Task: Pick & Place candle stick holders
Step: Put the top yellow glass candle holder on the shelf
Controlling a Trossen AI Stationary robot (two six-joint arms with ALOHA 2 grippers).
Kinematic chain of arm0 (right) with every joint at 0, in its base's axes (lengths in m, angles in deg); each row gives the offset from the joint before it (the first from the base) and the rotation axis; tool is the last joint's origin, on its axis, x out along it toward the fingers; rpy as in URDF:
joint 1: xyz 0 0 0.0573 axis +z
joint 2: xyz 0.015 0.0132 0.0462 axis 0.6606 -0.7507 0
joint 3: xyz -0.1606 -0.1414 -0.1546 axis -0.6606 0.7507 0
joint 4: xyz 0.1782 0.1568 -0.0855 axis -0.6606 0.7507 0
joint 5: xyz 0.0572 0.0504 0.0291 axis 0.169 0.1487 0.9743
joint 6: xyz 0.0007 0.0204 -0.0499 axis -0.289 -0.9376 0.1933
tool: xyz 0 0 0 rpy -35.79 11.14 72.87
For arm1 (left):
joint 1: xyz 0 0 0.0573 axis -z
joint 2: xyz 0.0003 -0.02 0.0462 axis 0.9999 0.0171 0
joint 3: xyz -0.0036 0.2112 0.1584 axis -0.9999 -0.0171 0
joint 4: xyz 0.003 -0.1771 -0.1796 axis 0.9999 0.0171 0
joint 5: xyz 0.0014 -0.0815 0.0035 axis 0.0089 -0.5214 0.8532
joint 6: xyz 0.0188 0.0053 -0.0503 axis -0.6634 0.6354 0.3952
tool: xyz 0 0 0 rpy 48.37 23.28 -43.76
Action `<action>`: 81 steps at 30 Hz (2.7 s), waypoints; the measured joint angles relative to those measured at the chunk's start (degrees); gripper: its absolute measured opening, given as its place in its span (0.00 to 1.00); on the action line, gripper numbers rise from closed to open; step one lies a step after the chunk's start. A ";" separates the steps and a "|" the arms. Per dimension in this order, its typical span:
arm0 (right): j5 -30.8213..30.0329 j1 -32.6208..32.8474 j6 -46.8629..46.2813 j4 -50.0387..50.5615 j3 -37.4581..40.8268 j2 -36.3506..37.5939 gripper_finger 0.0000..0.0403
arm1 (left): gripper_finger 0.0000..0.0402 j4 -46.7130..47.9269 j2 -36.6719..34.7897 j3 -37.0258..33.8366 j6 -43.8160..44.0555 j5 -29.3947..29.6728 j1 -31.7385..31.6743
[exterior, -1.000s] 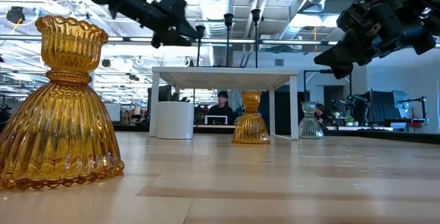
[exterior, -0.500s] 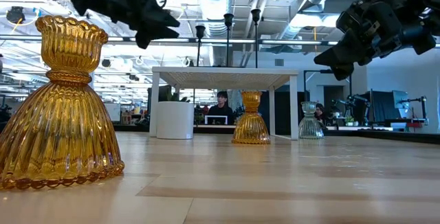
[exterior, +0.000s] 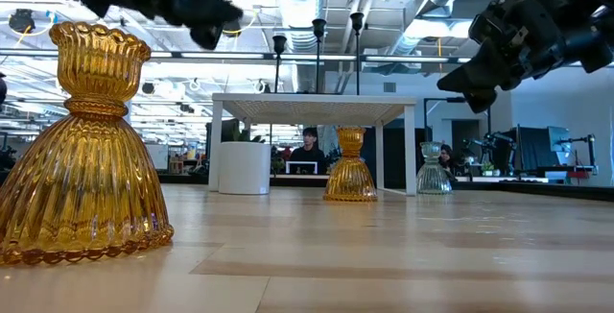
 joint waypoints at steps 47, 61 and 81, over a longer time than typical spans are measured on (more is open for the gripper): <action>-30.24 21.99 -4.50 -33.88 -12.18 -52.59 0.57 | 0.02 0.86 -11.45 -9.31 -6.94 6.22 8.37; -30.23 17.70 -6.03 -33.57 -15.65 -56.32 0.77 | 0.02 1.14 -11.40 -9.29 -6.79 6.20 8.37; -26.77 16.29 -7.06 -33.20 -20.17 -61.89 0.84 | 0.02 1.63 -11.40 -9.27 -5.30 6.18 8.37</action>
